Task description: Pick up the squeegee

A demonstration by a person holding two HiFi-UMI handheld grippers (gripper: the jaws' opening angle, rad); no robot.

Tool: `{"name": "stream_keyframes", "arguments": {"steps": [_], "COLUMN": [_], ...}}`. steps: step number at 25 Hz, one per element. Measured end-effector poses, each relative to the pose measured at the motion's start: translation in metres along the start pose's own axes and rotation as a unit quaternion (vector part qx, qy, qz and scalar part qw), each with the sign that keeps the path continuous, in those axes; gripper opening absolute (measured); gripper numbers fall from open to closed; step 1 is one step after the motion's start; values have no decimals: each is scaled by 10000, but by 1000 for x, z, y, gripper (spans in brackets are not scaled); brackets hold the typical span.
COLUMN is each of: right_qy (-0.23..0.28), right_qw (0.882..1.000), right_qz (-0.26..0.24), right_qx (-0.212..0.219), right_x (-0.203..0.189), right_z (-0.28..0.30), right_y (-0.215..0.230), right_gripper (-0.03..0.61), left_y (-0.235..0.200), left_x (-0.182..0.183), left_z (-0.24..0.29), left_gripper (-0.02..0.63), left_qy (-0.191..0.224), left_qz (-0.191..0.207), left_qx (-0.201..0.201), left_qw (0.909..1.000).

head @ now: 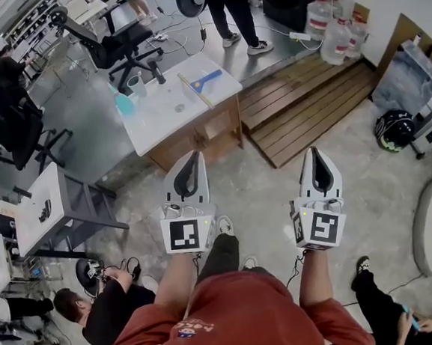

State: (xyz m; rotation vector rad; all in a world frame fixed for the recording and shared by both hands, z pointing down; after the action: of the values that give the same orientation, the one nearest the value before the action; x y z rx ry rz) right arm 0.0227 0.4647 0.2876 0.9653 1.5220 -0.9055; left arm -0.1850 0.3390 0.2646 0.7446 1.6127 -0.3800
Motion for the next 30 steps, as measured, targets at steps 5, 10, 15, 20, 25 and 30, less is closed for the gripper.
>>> {"name": "stream_keyframes", "arguments": {"steps": [5,10,15,20,25,30], "right_qy": [-54,-106,-214,-279,-466,-554], "right_qw": [10000,9999,9996,9992,9979,9968], "right_qz": [-11,-94,-190,-270,-358,-455], "right_qx": [70,17,66,136,260,361], "right_x": [-7,-12,-22,-30,-45,-55], "right_z": [32,81,147,219,284,331], "right_y": [-5,-11,-36,-70,-102,-129], "right_gripper": [8,8,8,8,8,8], "left_y": [-17,-44,-95,-151,-200,-239], "left_x": [-10,-30,-51,-78,-112,-137], "left_z": [30,71,117,161,199,227], "left_gripper": [17,17,17,17,17,17], "left_qy": [92,102,99,2,-165,-233], "left_qz": [-98,-274,-383,-503,-618,-671], "left_qx": [-5,-15,57,143,236,292], "left_qw": [9999,9996,9992,9986,9977,9970]}}
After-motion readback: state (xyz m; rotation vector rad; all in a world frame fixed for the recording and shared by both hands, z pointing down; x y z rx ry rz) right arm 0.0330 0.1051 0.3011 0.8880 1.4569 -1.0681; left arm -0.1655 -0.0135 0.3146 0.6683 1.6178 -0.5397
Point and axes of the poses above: the fingertips, and each gripper's own axes: z forward along the fingers, y to its right, x out of its top, the point moved 3 cm from there along -z, backward along the fingers
